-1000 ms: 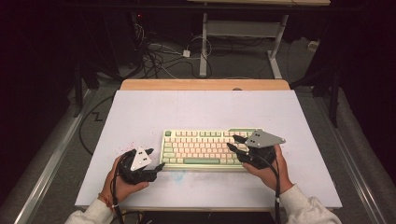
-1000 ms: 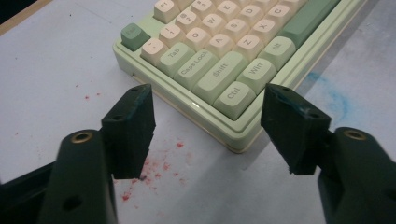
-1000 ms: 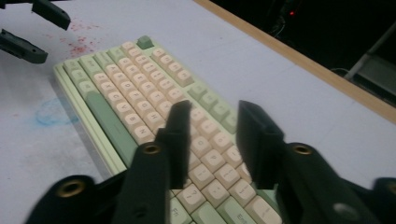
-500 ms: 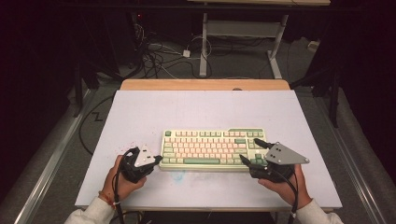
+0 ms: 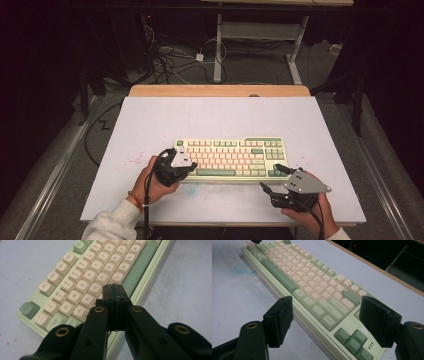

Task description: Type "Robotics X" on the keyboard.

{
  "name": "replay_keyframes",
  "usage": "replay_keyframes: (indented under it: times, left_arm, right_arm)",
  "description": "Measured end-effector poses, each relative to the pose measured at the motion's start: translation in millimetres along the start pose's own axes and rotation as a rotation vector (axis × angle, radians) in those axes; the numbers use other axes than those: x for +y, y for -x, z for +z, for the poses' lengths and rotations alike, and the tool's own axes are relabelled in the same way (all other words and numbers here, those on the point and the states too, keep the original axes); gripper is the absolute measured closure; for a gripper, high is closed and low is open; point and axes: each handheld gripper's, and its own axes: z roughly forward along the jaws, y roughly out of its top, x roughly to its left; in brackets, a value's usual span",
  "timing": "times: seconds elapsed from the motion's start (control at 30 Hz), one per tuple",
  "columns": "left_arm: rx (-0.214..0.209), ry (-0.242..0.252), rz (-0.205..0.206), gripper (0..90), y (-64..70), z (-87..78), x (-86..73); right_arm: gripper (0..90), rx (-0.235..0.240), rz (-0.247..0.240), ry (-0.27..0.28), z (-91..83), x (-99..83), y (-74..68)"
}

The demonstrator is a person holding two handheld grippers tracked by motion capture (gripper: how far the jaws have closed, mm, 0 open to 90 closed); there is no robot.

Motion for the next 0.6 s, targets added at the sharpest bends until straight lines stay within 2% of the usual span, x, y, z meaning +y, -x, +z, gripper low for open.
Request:
replay_keyframes:
  times: [0.2,0.33,0.37,0.43,0.6]
  left_arm:
    - [-0.022,-0.014,0.037,87.4,4.0,18.0,22.1]
    - [-0.045,-0.022,0.053,87.4,6.9,30.4,33.9]
    - [-0.059,-0.025,0.055,87.4,7.5,33.3,35.9]
    - [-0.056,-0.042,0.065,87.4,9.8,39.2,39.1]
    - [-0.066,-0.061,0.061,87.4,9.5,49.1,42.4]
  right_arm:
    - [27.7,-0.015,0.011,0.005,-0.6,-0.9,4.4]
    - [31.8,-0.018,0.006,-0.005,0.0,-1.6,5.1]
    - [31.7,-0.020,0.007,-0.004,-0.3,-1.7,5.3]
    - [30.6,-0.020,0.011,-0.001,-0.1,-2.2,6.1]
    - [28.6,-0.026,0.012,-0.008,0.1,-3.1,6.8]
